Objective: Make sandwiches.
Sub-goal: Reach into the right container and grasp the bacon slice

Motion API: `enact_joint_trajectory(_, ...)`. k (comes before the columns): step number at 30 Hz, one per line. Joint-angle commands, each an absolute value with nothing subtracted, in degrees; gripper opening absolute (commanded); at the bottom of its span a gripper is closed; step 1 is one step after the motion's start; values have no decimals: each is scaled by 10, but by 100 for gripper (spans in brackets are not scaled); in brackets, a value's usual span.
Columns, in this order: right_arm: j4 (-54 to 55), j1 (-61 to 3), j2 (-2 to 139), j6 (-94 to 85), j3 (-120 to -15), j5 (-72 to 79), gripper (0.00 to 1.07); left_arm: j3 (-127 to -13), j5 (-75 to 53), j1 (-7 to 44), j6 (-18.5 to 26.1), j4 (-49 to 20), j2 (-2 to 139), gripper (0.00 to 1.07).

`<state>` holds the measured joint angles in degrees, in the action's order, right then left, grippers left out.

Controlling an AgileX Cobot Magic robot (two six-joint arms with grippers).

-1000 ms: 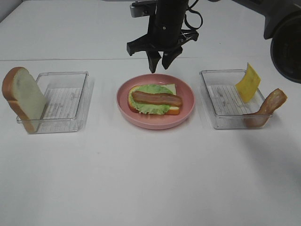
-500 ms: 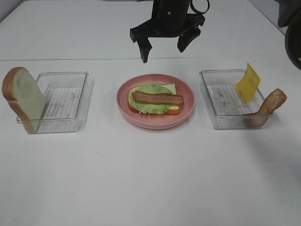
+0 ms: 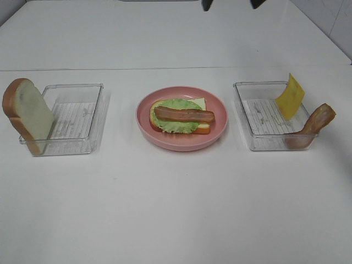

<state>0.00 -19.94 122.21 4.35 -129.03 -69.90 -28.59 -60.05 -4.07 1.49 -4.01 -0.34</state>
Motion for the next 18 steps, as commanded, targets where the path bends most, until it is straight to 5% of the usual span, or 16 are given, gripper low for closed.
enact_joint_trajectory(1, 5, -167, 1196, 34, -1251, -734, 94, -286, -592, -40, 10, -44, -15, 101)
enact_joint_trajectory(18, 26, 4, 1134, 0, -955, -734, 92, -286, -592, -40, 10, -44, -15, 101)
